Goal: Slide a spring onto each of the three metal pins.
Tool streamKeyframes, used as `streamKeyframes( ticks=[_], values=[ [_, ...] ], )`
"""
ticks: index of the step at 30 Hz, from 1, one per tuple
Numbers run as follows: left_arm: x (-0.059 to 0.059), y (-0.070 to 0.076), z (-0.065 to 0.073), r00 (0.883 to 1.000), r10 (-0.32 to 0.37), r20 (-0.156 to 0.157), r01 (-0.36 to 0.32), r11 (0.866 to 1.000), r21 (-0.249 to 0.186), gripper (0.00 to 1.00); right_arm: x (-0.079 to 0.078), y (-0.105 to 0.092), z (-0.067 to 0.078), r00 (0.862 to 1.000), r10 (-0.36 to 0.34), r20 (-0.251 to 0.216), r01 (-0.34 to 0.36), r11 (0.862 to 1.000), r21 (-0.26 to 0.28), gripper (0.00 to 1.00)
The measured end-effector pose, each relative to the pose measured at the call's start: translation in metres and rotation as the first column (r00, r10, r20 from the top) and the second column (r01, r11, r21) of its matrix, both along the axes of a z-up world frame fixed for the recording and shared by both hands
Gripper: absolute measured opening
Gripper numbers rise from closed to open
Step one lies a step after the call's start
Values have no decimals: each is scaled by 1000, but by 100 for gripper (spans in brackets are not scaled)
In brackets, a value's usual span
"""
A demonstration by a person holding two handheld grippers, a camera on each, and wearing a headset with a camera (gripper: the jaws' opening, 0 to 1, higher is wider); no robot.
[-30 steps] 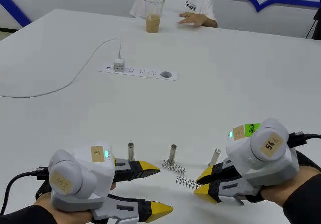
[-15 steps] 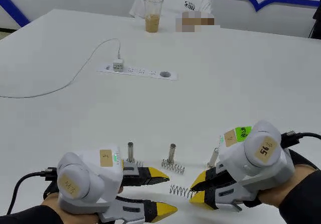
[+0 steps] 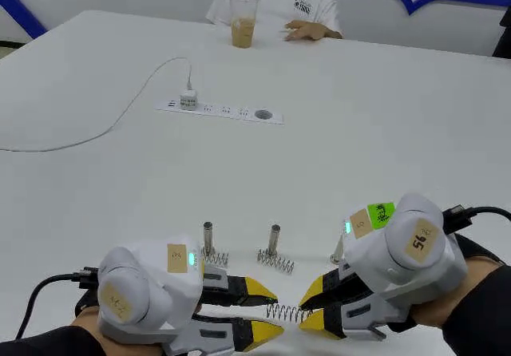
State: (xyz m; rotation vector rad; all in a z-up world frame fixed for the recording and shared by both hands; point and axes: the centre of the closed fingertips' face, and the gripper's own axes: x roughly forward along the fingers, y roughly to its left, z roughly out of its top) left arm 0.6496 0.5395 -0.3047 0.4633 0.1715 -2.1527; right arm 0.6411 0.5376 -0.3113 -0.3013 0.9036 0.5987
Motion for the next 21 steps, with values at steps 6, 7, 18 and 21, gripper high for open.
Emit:
streamKeyframes(
  ticks=[6, 7, 18, 21],
  values=[
    [0, 0, 1, 1000, -9, 18, 9, 1000, -11, 13, -1, 1, 6, 1000, -3, 2, 3, 1000, 22, 12],
    [0, 0, 1, 1000, -10, 21, 10, 1000, -12, 13, -1, 2, 8, 1000, -3, 3, 3, 1000, 26, 12],
    [-1, 0, 0, 999, -15, 32, 16, 1000, -15, 12, 3, 7, 24, 999, -8, 32, 6, 998, 61, 12],
    [0, 0, 1, 999, -14, 32, 14, 1000, -15, 12, 6, 8, 28, 999, -6, 45, 4, 998, 62, 12]
  ],
)
